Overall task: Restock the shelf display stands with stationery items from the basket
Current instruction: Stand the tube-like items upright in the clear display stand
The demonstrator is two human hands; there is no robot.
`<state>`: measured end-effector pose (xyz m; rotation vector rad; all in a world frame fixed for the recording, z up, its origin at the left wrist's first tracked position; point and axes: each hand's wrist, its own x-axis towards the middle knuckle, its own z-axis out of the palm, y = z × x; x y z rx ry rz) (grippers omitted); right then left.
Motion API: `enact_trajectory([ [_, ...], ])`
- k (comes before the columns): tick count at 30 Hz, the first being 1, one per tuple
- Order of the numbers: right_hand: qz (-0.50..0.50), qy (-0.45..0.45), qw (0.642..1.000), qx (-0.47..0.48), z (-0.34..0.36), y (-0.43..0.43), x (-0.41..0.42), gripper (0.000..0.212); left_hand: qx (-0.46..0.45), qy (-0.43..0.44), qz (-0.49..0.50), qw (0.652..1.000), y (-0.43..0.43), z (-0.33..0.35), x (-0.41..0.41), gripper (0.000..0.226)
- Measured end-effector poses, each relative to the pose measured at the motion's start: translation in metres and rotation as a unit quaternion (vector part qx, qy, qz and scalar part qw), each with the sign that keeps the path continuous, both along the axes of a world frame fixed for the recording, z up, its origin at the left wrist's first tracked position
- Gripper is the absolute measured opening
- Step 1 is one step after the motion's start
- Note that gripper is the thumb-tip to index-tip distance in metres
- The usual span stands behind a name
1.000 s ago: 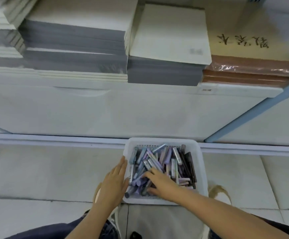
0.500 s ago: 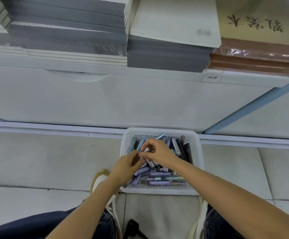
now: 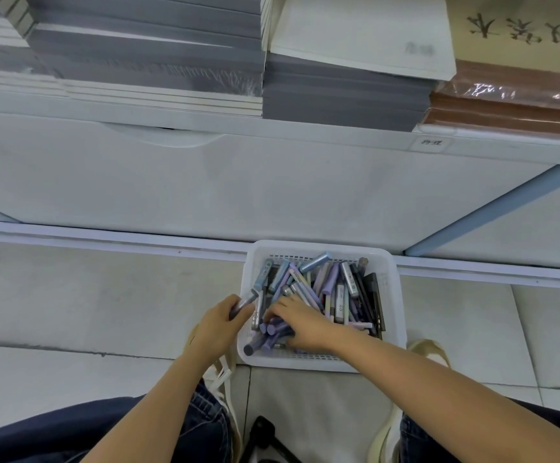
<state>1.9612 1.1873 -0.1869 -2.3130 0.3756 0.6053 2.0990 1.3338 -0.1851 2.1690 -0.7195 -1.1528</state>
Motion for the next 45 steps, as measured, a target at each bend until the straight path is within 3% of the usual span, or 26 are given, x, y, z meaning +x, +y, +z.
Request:
enact_trajectory([
  [5, 0.069, -0.008, 0.995, -0.078, -0.010, 0.006, 0.006, 0.036, 0.011, -0.028, -0.012, 0.999, -0.005, 0.001, -0.001, 0.032],
  [8, 0.065, -0.029, 0.996, -0.055, -0.013, 0.005, 0.012, 0.025, 0.000, -0.019, 0.001, 1.000, -0.004, 0.002, 0.000, 0.027],
  [12, -0.052, -0.057, 0.996, 0.044, -0.006, -0.007, 0.016, 0.015, -0.004, -0.003, 0.017, 1.000, -0.008, 0.007, 0.000, 0.019],
  [15, -0.182, -0.086, 0.974, 0.103, 0.004, -0.016, 0.014, 0.032, -0.015, 0.011, 0.051, 0.999, -0.016, 0.011, -0.003, 0.016],
  [18, -0.257, -0.083, 0.947, 0.174, 0.019, -0.024, 0.013, 0.041, -0.057, 0.087, 0.103, 0.989, -0.028, 0.020, -0.008, 0.013],
  [21, -0.281, -0.091, 0.928, 0.225, 0.035, -0.029, 0.013, 0.027, -0.073, 0.173, 0.103, 0.977, -0.039, 0.030, -0.014, 0.032],
  [25, -0.278, -0.118, 0.930, 0.211, 0.056, -0.030, 0.010, 0.021, -0.082, 0.211, 0.103, 0.969, -0.049, 0.042, -0.022, 0.062],
  [30, -0.271, -0.145, 0.934, 0.183, 0.077, -0.031, -0.001, 0.029, -0.132, 0.260, 0.092, 0.952, -0.058, 0.064, -0.037, 0.031],
  [38, -0.300, -0.188, 0.917, 0.184, 0.106, -0.029, -0.011, 0.034, -0.158, 0.245, 0.129, 0.948, -0.065, 0.096, -0.049, 0.037],
  [43, -0.284, -0.153, 0.919, 0.225, 0.125, -0.034, -0.022, 0.046, -0.155, 0.259, 0.097, 0.948, -0.061, 0.115, -0.055, 0.036],
  [45, -0.282, -0.169, 0.916, 0.229, 0.135, -0.039, -0.025, 0.038, -0.162, 0.263, 0.116, 0.944, -0.061, 0.122, -0.055, 0.038],
])
